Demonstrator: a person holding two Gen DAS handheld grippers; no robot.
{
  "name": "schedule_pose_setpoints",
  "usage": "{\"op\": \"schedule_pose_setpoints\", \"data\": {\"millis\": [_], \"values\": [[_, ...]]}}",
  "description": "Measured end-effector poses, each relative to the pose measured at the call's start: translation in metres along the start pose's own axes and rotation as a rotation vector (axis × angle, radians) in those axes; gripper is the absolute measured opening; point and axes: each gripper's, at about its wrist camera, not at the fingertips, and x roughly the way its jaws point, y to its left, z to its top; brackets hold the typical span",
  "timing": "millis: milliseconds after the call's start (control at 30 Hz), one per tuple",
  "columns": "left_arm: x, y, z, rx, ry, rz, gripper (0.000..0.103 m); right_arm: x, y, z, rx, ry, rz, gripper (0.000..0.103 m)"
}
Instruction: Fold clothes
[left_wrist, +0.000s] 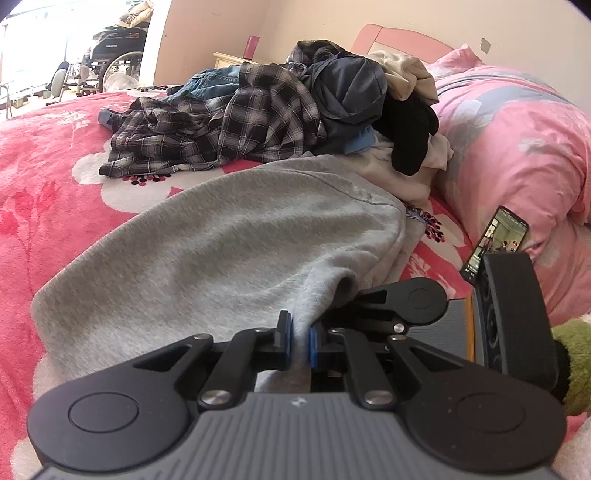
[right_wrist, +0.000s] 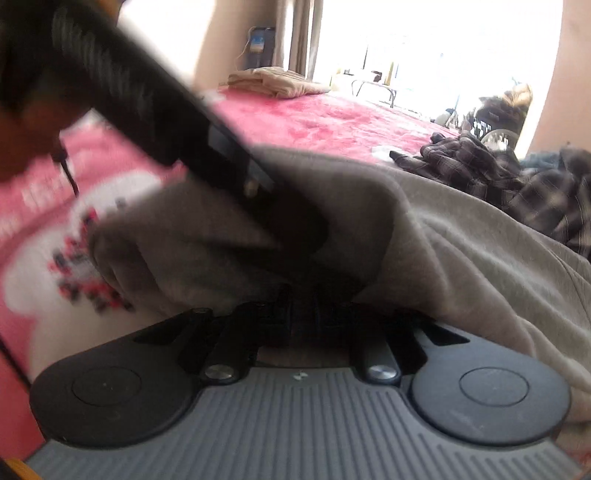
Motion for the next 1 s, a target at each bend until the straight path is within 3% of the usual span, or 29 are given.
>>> {"op": "schedule_pose_setpoints", "data": {"millis": [333, 533, 667, 1000], "values": [[-0.002, 0.005, 0.000, -0.024, -0.015, -0.015, 0.010, -0.054, 0.004, 0.001, -0.041, -0.118, 0.043, 0.017], [-0.002, 0.003, -0.003, -0.010, -0.006, -0.024, 0.010, -0.027, 0.019, -0.012, -0.092, -0.032, 0.041, 0.018], [-0.004, 0.002, -0.004, -0.008, -0.004, -0.015, 0.010, -0.025, 0.006, -0.004, -0.006, -0.036, 0.047, 0.019], [-0.004, 0.006, -0.004, -0.008, -0.028, -0.020, 0.009, -0.056, -0.013, -0.008, 0.048, -0.077, -0.026, 0.018]]}}
